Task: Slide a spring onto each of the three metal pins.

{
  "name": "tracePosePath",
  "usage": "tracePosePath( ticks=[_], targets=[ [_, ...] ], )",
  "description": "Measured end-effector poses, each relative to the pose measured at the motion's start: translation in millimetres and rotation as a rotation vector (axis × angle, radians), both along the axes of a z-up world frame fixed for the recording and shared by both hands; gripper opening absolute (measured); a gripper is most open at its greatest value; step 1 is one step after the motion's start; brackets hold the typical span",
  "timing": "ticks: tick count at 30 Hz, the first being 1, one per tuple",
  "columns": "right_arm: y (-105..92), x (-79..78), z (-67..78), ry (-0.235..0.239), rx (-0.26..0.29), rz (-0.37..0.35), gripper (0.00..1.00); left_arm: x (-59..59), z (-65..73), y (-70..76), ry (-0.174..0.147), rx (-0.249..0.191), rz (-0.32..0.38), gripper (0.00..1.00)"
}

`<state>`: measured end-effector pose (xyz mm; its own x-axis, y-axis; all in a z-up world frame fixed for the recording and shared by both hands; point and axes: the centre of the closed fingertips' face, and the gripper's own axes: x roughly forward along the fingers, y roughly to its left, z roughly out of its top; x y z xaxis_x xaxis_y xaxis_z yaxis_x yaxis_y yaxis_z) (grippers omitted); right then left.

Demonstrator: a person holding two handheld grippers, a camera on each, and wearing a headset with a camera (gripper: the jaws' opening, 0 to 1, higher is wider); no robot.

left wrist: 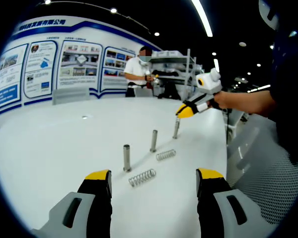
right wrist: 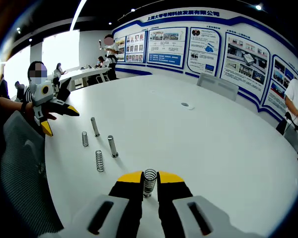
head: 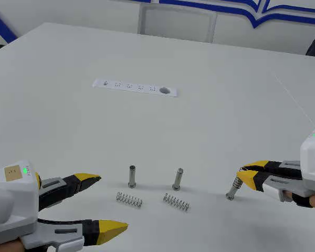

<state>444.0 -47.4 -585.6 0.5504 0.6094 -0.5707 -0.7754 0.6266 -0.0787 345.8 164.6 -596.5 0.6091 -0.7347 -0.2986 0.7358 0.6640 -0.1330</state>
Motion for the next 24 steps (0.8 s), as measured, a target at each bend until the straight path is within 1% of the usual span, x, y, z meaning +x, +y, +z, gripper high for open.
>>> tracePosePath(
  ticks=[3, 7, 12, 16, 20, 24],
  targets=[
    [-0.2, 0.0, -5.8, 0.005, -0.017, 0.005, 0.11, 0.0, -0.1, -0.4, 0.001, -0.002, -0.002, 0.7],
    [-0.4, 0.5, -10.6, 0.009, -0.025, 0.007, 0.11, -0.2, -0.1, -0.1, 0.001, -0.004, -0.002, 0.7],
    [-0.1, 0.9, -19.5, 0.025, -0.046, 0.012, 0.12, -0.2, -0.5, 1.3, 0.002, -0.008, 0.0, 0.7],
    [-0.5, 1.3, -23.8, 0.035, -0.051, 0.01, 0.12, -0.4, -0.3, 1.6, 0.0, -0.008, -0.002, 0.7],
    [-1.8, -0.2, -32.2, 0.052, -0.068, 0.01, 0.12, -0.6, 0.2, 2.2, -0.001, -0.012, -0.001, 0.7],
    [-1.9, -1.2, -33.5, 0.06, -0.068, 0.007, 0.12, -1.1, -0.2, 2.3, -0.001, -0.015, -0.003, 0.7]
  ],
)
